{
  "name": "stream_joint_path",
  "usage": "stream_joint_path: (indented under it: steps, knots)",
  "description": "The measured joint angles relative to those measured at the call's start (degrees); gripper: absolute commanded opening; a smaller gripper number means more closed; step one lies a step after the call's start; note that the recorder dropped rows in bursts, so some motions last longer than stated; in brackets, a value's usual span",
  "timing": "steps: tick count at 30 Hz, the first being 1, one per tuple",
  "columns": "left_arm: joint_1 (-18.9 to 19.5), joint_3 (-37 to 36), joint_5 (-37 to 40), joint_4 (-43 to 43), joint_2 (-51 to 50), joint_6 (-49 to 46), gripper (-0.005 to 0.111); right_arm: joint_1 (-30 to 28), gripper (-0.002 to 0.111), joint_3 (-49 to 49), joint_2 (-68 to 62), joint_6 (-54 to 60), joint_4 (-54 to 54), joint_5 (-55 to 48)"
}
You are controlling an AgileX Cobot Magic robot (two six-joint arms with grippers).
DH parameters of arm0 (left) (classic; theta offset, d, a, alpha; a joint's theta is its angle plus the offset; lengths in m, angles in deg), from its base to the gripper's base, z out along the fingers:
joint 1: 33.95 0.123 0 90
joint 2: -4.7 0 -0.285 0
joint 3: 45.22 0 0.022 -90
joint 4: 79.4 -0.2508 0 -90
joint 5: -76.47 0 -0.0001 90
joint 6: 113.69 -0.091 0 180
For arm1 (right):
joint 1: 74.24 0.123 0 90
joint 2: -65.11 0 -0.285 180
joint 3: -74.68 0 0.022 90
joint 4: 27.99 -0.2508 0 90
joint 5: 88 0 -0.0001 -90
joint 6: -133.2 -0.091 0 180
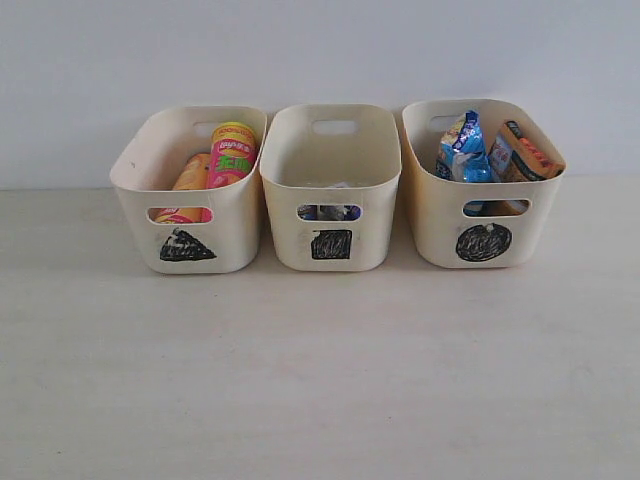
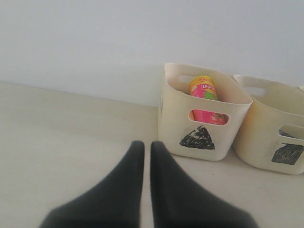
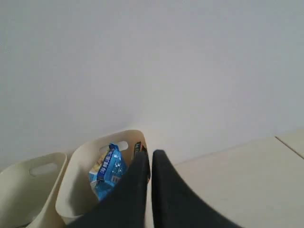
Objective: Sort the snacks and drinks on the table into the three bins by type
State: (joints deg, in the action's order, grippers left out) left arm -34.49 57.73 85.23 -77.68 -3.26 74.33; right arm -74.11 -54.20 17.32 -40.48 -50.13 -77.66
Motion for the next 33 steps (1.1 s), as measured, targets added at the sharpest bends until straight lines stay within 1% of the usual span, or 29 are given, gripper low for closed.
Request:
stream_joint_path:
  steps: [6, 28, 33]
  knots:
    - [0.0, 0.0, 0.0, 0.0, 0.0, 0.0, 0.004, 0.0, 0.0, 0.0, 4.0, 0.0, 0.0, -0.1]
    - [0.0, 0.0, 0.0, 0.0, 0.0, 0.0, 0.004, 0.0, 0.0, 0.0, 4.4, 0.0, 0.0, -0.1]
    - [0.0, 0.0, 0.0, 0.0, 0.0, 0.0, 0.004, 0.0, 0.0, 0.0, 6.1, 0.0, 0.0, -0.4]
